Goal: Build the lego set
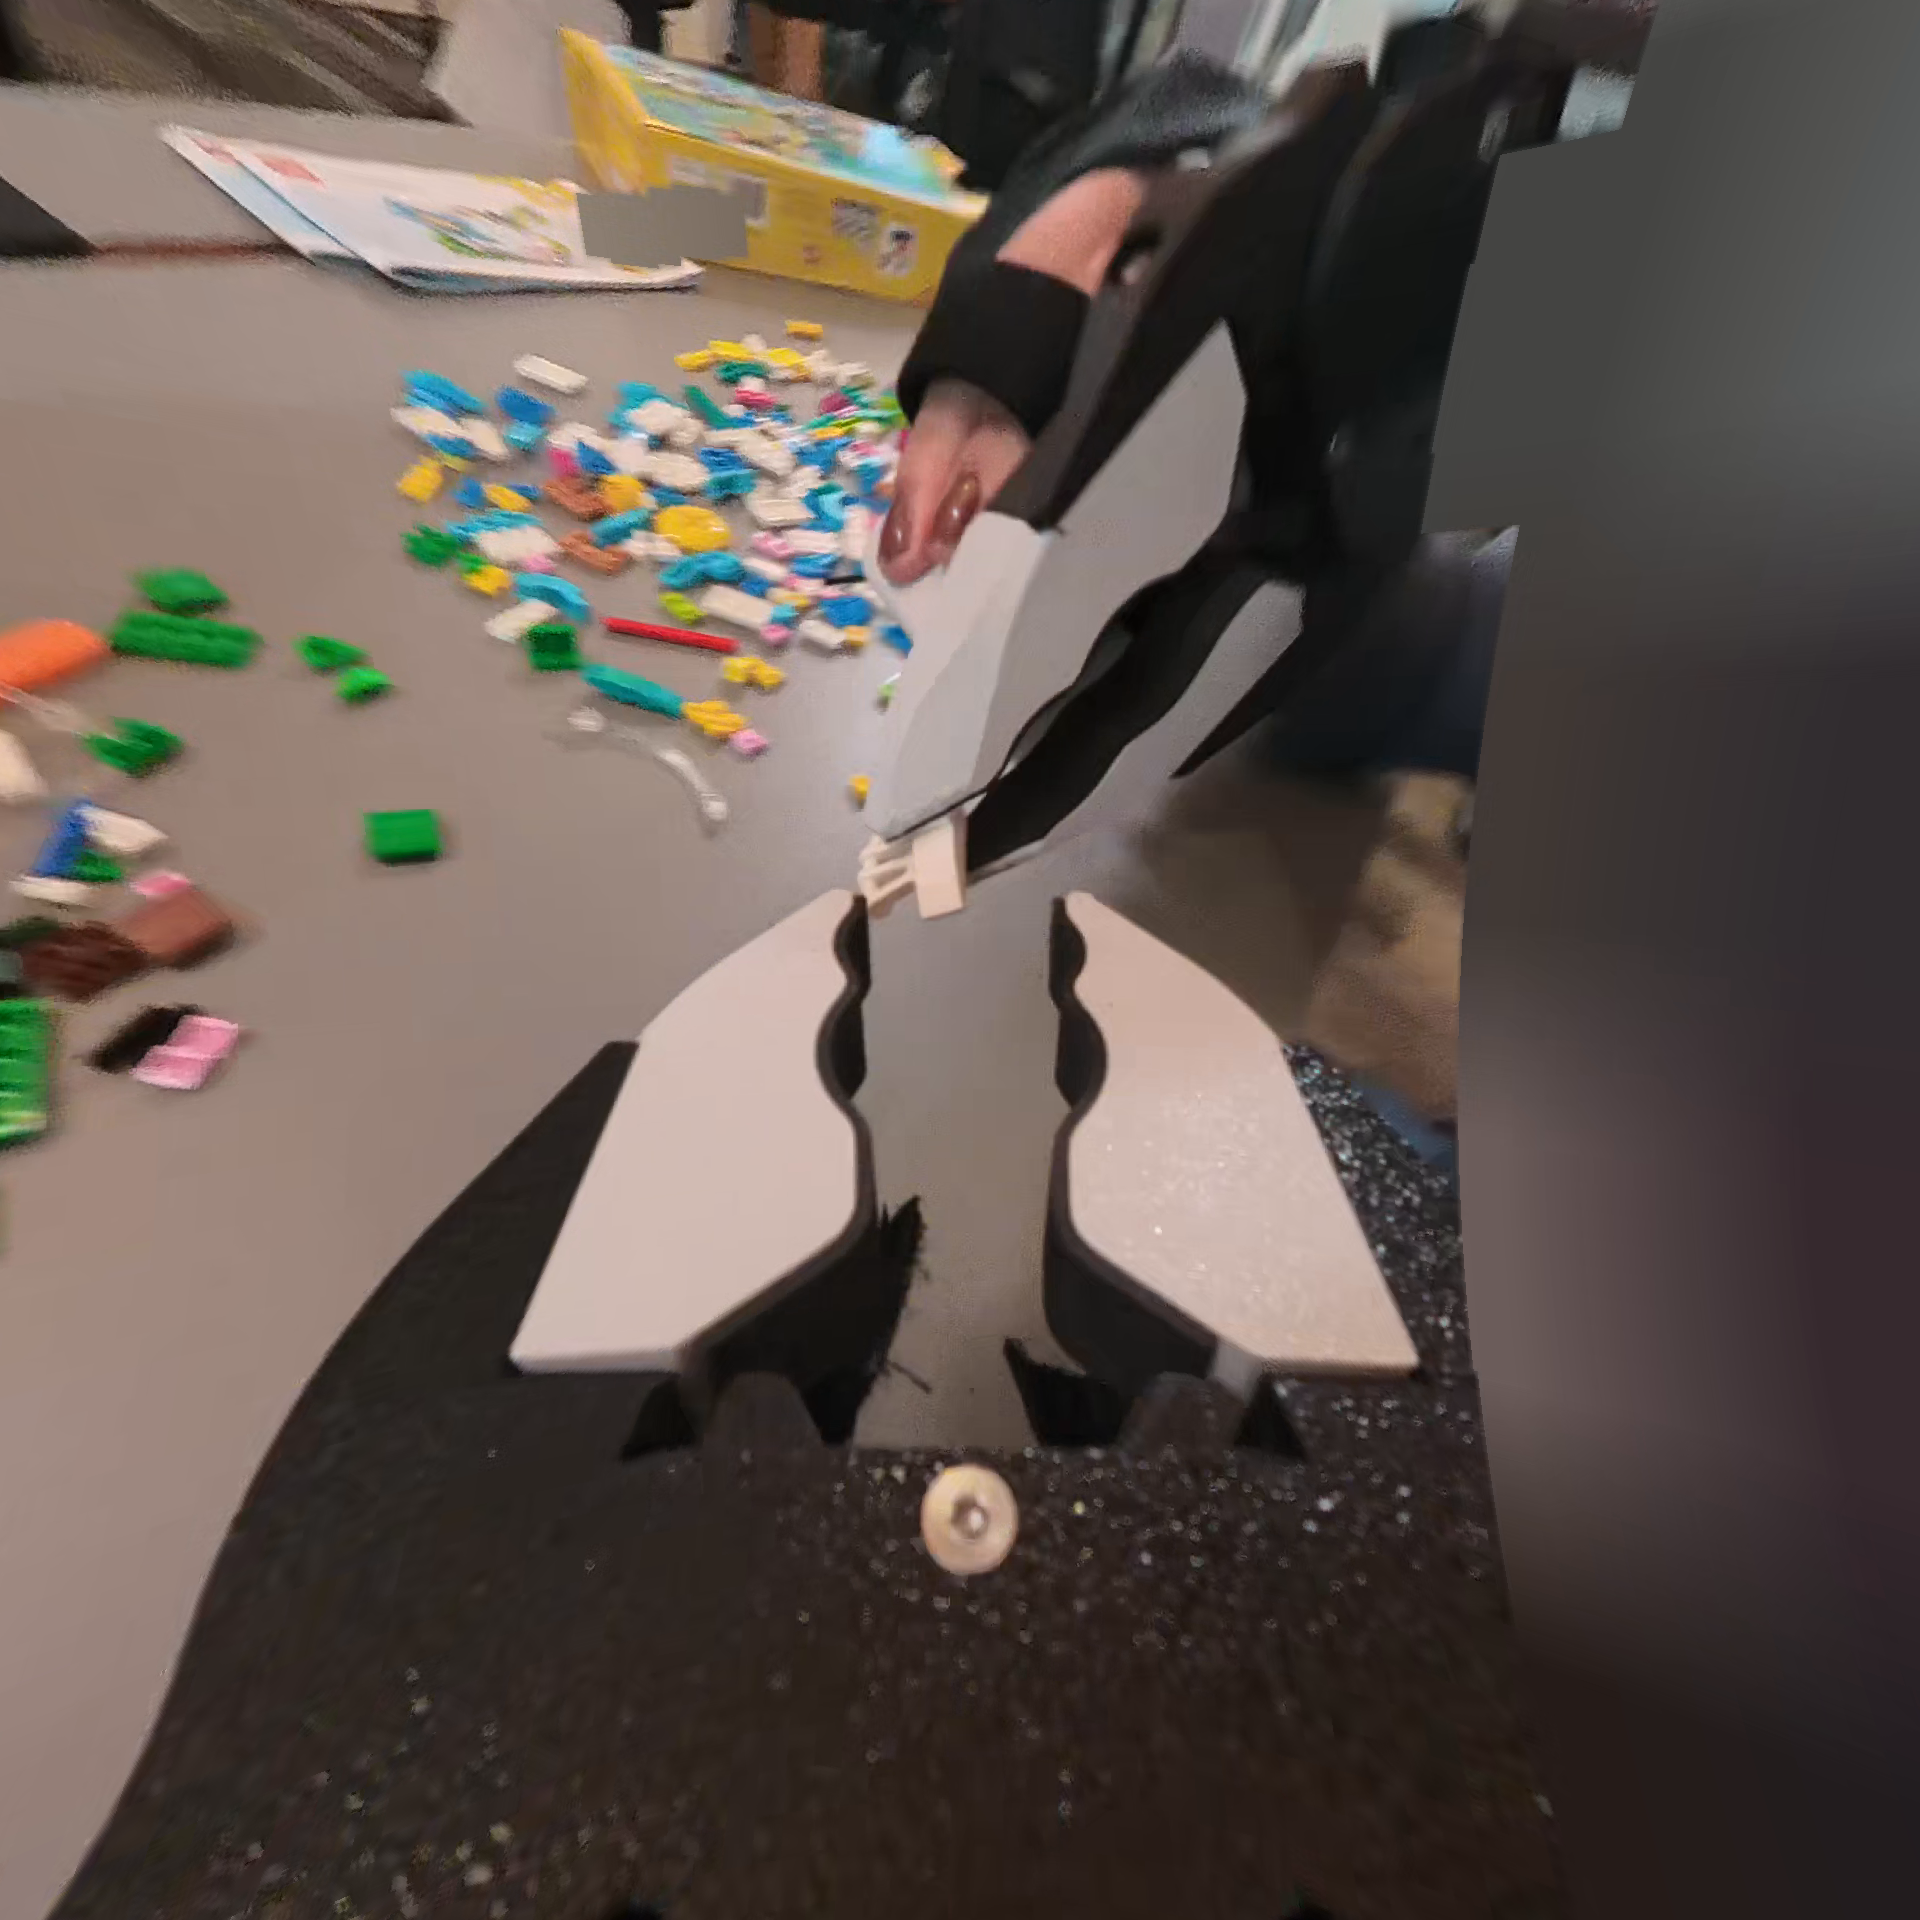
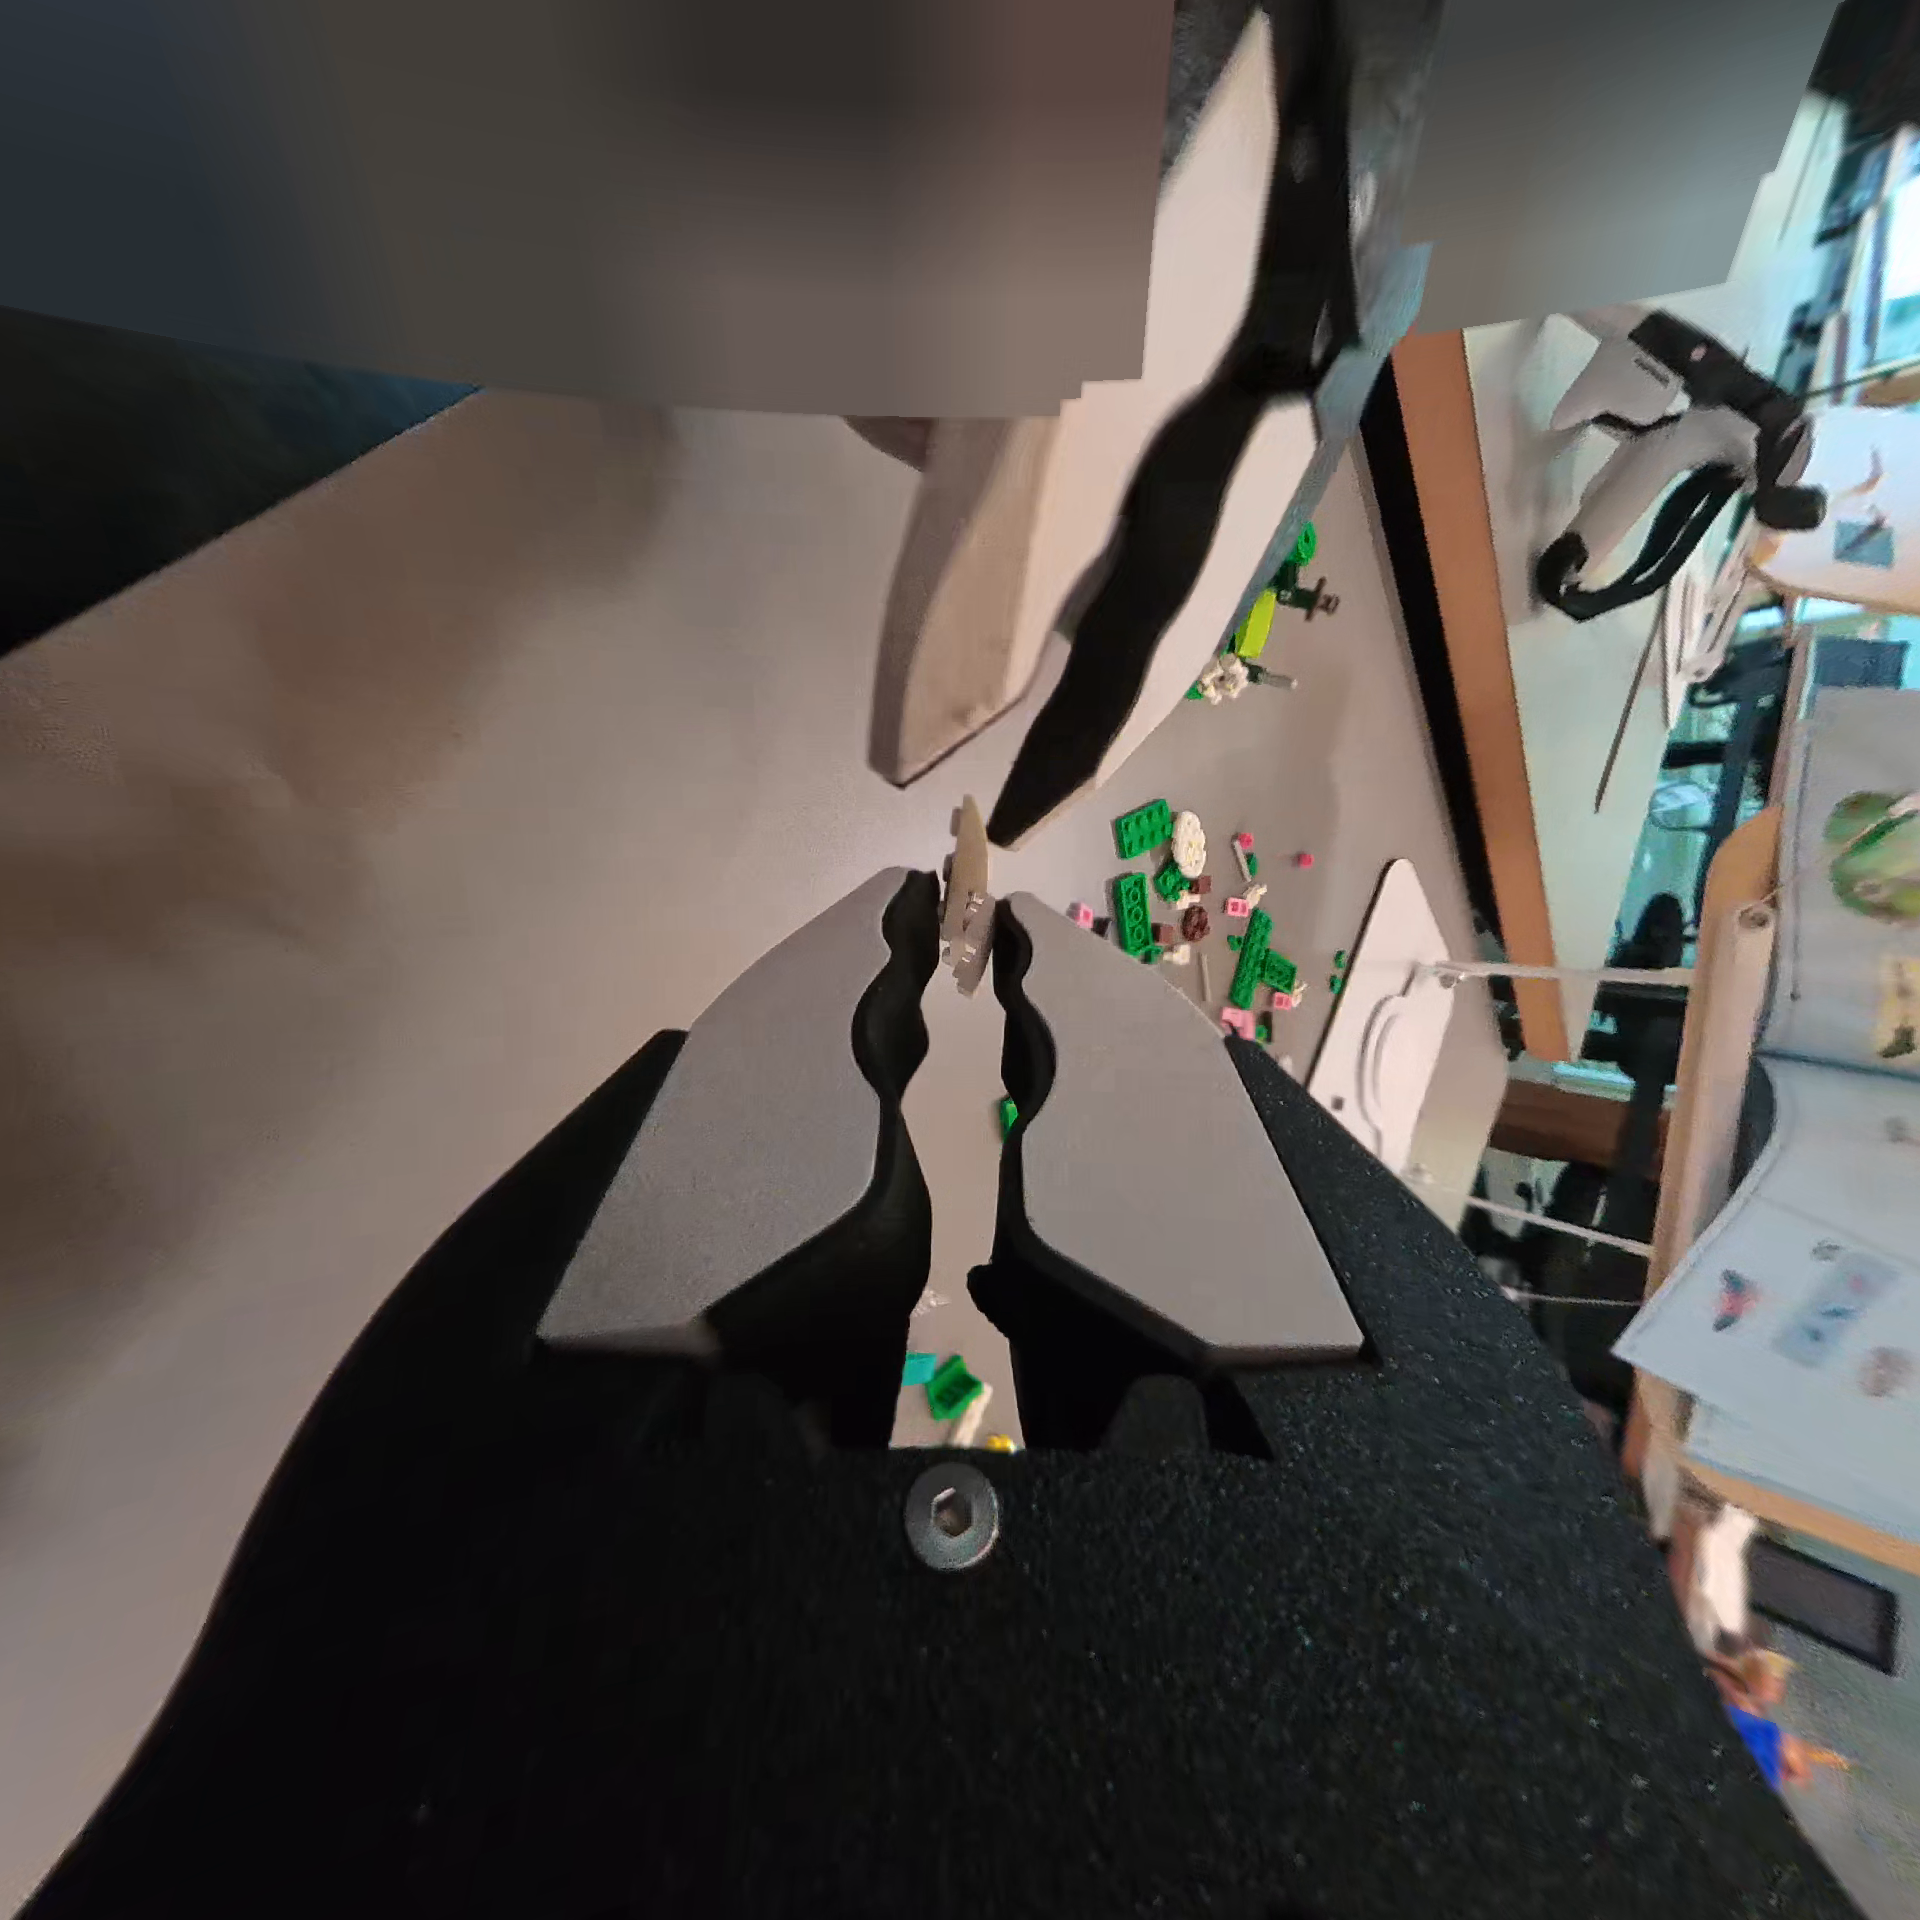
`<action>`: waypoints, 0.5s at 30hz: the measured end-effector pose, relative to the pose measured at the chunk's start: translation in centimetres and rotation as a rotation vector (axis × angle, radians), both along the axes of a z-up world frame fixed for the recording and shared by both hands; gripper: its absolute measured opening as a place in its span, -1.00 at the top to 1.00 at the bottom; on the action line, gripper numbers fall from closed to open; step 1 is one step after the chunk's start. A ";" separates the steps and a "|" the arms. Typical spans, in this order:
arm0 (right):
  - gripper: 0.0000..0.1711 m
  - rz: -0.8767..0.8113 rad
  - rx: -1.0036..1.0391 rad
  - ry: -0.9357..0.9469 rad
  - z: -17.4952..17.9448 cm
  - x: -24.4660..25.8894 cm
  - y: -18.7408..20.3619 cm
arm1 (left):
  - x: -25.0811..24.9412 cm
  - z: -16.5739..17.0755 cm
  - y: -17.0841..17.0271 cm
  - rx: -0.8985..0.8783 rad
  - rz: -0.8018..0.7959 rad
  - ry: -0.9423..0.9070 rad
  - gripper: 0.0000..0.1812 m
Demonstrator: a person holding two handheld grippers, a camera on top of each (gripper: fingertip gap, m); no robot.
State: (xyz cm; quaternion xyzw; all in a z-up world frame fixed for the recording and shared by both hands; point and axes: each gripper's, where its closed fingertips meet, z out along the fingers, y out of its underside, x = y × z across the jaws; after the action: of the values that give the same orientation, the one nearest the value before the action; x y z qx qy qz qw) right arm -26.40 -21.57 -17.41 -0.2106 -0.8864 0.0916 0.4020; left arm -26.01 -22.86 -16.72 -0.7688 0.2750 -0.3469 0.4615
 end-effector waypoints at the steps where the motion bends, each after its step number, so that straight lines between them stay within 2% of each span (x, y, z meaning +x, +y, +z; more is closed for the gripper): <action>1: 0.88 -0.008 -0.014 -0.005 -0.1 0.0 0.2 | -0.2 -0.2 0.3 0.062 0.029 0.085 0.62; 7: 0.88 -0.032 -0.037 -0.029 -0.5 -0.1 0.4 | 0.0 -0.8 0.9 0.315 0.078 0.413 0.69; 12: 0.88 -0.033 -0.038 -0.059 -0.9 0.1 0.1 | 0.1 -1.3 1.1 0.402 0.083 0.535 0.90; 15: 0.88 -0.030 -0.040 -0.069 -1.0 0.2 -0.1 | 0.2 -1.2 1.0 0.435 0.071 0.562 0.92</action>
State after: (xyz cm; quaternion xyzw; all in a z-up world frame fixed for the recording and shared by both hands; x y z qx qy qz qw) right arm -26.22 -21.66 -18.38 -0.2348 -0.8944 0.0959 0.3683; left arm -25.84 -21.83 -17.96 -0.7271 0.4316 -0.0392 0.5325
